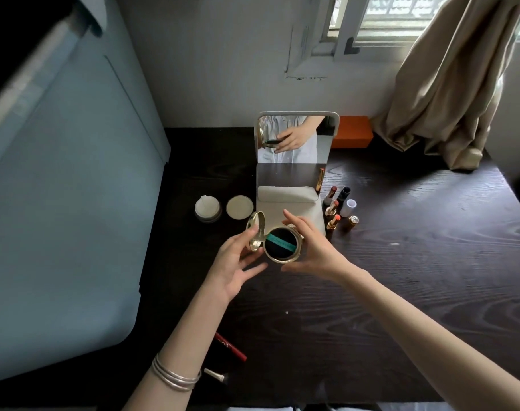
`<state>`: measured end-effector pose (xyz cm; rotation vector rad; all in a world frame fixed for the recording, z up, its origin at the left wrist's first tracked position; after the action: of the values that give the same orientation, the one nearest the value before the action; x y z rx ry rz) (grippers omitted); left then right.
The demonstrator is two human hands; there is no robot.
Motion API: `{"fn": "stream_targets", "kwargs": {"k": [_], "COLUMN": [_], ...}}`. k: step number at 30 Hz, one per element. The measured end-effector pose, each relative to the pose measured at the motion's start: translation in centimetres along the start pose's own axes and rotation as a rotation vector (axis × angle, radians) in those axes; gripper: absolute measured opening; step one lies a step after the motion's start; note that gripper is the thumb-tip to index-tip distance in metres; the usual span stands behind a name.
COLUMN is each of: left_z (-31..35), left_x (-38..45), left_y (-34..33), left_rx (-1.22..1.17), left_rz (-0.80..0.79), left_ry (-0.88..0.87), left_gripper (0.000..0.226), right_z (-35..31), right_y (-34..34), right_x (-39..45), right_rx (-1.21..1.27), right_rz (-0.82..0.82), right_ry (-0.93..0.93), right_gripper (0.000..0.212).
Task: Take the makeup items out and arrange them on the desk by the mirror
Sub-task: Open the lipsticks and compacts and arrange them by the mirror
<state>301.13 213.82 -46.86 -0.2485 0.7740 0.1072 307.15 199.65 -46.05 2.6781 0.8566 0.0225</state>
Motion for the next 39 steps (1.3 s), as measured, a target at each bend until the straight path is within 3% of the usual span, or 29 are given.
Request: {"fn": "stream_targets", "kwargs": {"k": [4,8,10,14,18,28,39], "left_z": [-0.2,0.5,1.7,5.4,7.0,5.2,3.2], "left_x": [0.0,0.2,0.3,0.1,1.0,5.7,7.8], "left_y": [0.9,2.8,4.2,6.5,7.4,11.2,12.2], "left_rx": [-0.025,0.107,0.357,1.097,1.362,1.449,1.486], "left_rz": [-0.023,0.011,0.108,0.377,0.423,0.326,0.393], "left_ry": [0.04,0.004,-0.105,-0.53,-0.652,-0.497,-0.514], "left_gripper": [0.032,0.037,0.048,0.087,0.087,0.088,0.069], "right_z": [0.0,0.4,0.7,0.5,0.8,3.7,5.9], "right_y": [0.0,-0.8,-1.3,-2.6,-3.9,-6.1,-8.7], "right_x": [0.6,1.6,2.2,3.9,5.6,7.6,8.5], "right_rx": [-0.022,0.014,0.046,0.037,0.032,0.094,-0.149], "right_rz": [0.001,-0.015,-0.01,-0.025,-0.033,-0.038,-0.06], "right_ry": [0.03,0.022,-0.006,-0.015,-0.037,-0.149,-0.16], "right_gripper": [0.103,0.096,0.092,0.093,0.093,0.087,0.086]}}
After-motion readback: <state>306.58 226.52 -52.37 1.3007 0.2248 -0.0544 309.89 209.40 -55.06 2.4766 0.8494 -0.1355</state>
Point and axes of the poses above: each hand's wrist, its own x-axis towards the middle knuckle, its own y-axis out of the back of the hand, z = x × y, the point moved 8 cm from there along x, towards the middle knuckle, and after that the axes turned 14 degrees about x, right-handed, at the moved point
